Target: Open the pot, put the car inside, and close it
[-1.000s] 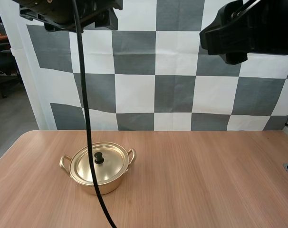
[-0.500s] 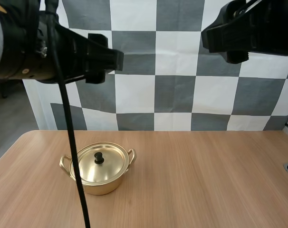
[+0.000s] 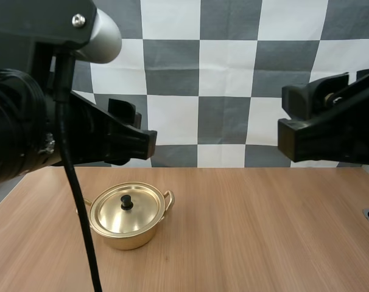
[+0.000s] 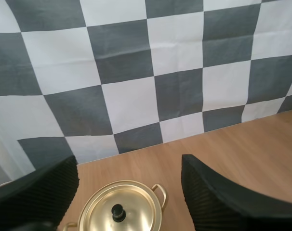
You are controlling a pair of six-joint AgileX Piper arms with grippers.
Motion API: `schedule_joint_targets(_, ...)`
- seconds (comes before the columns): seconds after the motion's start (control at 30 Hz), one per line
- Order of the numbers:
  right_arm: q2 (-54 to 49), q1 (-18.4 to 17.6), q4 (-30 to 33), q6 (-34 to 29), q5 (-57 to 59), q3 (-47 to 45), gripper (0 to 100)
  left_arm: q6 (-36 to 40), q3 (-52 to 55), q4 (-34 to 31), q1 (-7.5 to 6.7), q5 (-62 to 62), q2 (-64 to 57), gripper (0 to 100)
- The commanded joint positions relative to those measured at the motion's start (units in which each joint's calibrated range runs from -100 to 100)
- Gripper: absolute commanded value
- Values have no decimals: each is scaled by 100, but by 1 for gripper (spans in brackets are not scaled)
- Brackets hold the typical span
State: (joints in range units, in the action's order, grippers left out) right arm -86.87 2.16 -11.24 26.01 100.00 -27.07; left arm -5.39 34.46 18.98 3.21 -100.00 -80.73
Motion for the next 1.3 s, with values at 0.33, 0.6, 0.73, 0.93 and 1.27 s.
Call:
schedule_joint_targets(0.33, -298, 0, 228, -141, 0, -1502, 100, 629, 429, -839, 7, 0, -357, 38)
schedule_joint_targets(0.6, -298, 0, 130, -121, 0, -2282, 100, 714, 1042, -1030, 7, 0, -477, 7)
schedule_joint_targets(0.73, -298, 0, 108, -121, 0, -2293, 100, 714, 1055, -1030, 7, 0, -477, 2)
schedule_joint_targets(0.93, -298, 0, -144, 378, 0, -2293, 100, 714, 1043, -975, 1, 0, -477, 2)
schedule_joint_targets(1.27, -298, 0, -179, 247, 0, -2293, 0, 738, 1043, -1190, 1, 0, -477, 0)
